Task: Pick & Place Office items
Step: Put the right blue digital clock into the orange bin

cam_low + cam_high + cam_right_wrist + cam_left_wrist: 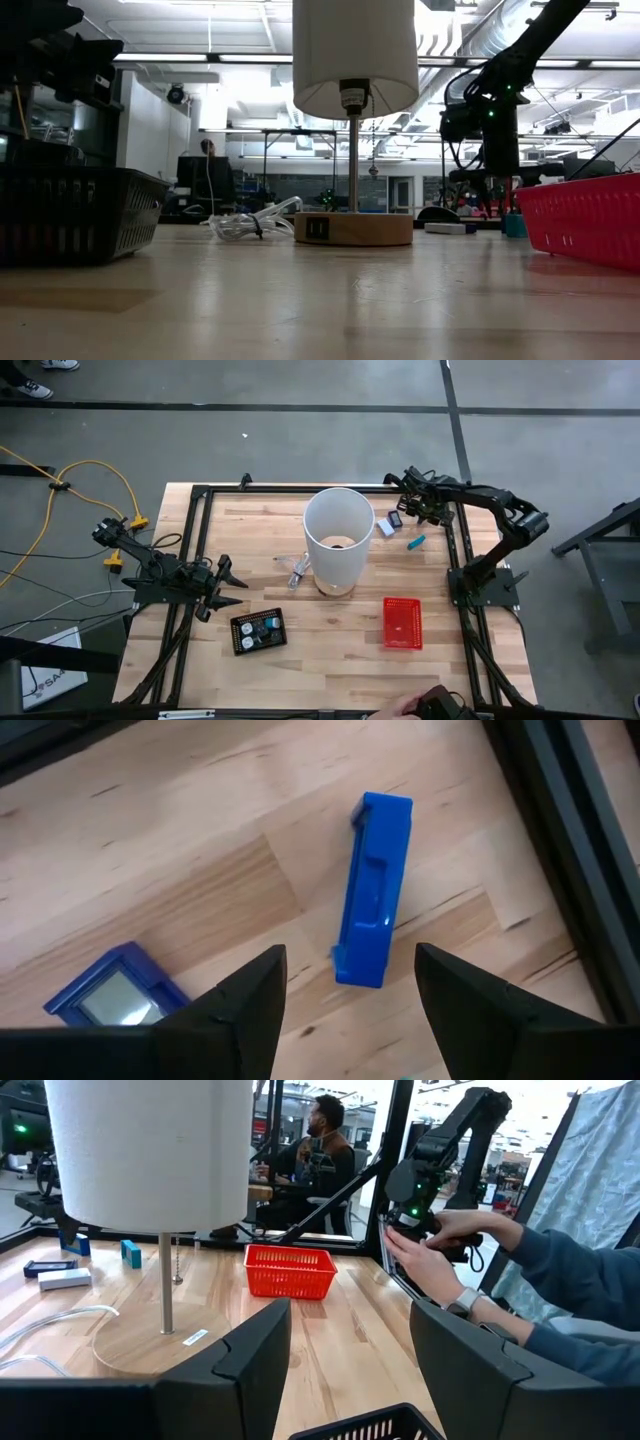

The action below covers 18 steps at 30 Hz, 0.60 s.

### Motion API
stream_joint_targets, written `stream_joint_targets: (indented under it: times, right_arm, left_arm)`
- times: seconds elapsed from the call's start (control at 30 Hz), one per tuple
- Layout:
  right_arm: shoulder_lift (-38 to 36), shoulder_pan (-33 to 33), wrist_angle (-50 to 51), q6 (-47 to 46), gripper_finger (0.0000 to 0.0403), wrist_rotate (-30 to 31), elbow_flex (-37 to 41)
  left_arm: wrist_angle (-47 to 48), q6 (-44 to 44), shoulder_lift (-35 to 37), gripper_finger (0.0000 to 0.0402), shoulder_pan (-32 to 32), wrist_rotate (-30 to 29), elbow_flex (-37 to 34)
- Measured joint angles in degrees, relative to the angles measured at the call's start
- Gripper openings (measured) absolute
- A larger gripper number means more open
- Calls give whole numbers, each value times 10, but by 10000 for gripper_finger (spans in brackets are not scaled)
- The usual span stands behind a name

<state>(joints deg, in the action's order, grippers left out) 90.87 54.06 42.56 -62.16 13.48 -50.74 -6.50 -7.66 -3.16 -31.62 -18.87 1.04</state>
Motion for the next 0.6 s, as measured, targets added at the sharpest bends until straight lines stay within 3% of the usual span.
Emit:
stream_joint_targets:
  times: [0.3,0.6]
  right_arm:
    - [0,0,5,-2,206,-1,0]
    - [0,0,5,-2,154,-1,0]
  left_arm:
    - [0,0,0,199,0,0,0]
    - [0,0,0,199,0,0,0]
